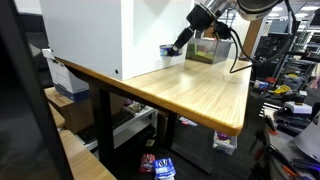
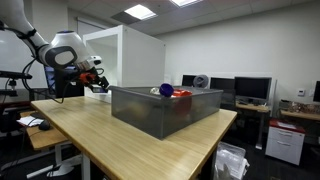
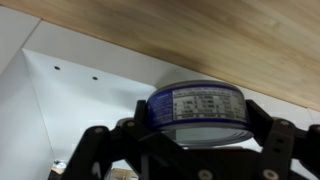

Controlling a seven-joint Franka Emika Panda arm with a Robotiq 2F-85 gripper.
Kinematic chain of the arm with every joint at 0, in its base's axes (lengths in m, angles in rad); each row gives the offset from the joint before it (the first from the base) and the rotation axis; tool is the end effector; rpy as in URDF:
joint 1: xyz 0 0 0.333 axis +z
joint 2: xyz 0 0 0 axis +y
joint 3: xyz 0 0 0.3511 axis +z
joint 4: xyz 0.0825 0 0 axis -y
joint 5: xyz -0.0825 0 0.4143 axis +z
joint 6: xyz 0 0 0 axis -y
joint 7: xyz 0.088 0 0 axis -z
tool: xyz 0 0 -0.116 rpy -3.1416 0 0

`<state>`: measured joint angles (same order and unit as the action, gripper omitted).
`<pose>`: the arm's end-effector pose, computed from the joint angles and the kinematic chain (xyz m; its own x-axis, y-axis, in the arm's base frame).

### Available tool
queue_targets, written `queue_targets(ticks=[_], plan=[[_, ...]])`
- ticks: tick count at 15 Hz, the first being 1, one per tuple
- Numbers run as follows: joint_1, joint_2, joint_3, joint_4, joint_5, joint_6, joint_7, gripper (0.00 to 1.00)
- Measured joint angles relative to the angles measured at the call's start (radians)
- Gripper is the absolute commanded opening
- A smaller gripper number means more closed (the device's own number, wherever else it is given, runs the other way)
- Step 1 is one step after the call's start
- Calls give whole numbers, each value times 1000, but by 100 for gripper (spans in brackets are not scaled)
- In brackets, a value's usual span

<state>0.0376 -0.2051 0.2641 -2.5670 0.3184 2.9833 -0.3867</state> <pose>0.4798 0.1283 0.4090 0.7431 0.3345 0.5796 0.3739 -0.9258 0.0549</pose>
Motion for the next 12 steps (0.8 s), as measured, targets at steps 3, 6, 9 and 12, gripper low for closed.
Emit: queue_targets(ticks=[3, 6, 9, 12], plan=[[19, -42, -36, -25, 3, -27, -22, 68], [32, -92, -70, -50, 3, -54, -37, 68], [33, -134, -90, -69, 3, -78, -41, 68], [79, -179, -166, -90, -54, -97, -33, 68]])
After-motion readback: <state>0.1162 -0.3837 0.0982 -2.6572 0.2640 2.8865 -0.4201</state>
